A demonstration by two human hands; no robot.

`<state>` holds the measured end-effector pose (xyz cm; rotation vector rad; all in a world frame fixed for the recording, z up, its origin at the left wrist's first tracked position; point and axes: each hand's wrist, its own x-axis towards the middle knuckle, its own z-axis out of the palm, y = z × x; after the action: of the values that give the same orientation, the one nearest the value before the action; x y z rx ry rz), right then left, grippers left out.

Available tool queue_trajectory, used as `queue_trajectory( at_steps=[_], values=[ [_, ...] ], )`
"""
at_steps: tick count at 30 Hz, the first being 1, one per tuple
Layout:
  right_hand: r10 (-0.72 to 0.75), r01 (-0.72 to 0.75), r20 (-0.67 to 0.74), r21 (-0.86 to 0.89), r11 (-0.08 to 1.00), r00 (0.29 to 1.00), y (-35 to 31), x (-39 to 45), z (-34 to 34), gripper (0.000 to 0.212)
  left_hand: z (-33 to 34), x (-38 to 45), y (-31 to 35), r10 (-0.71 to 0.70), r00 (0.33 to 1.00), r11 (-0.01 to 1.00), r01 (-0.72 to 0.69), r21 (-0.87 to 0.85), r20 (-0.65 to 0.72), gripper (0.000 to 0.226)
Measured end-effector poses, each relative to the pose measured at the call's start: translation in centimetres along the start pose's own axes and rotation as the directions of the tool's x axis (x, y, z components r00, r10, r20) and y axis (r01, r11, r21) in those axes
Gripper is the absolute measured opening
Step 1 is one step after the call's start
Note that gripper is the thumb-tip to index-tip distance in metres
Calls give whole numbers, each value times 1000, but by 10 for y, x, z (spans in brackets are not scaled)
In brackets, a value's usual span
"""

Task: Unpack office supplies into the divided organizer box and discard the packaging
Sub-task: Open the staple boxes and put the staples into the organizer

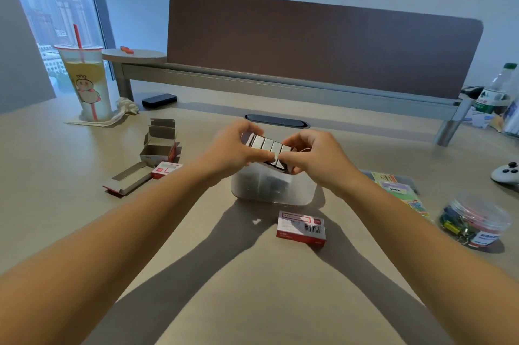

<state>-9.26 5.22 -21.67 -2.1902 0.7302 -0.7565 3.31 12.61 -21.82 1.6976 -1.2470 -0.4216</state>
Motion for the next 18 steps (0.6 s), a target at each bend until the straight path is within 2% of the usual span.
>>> queue_trajectory(
  at_steps=[7, 18],
  values=[
    [-27, 28, 16, -58, 998, 999, 7, 33, -3, 27, -2, 36, -5, 8, 999, 999, -6, 52, -37, 49],
    [-42, 63, 99, -223, 973, 994, 25, 51, -2, 38, -4, 60, -16, 64, 996, 982, -75, 174, 64, 48]
  ],
)
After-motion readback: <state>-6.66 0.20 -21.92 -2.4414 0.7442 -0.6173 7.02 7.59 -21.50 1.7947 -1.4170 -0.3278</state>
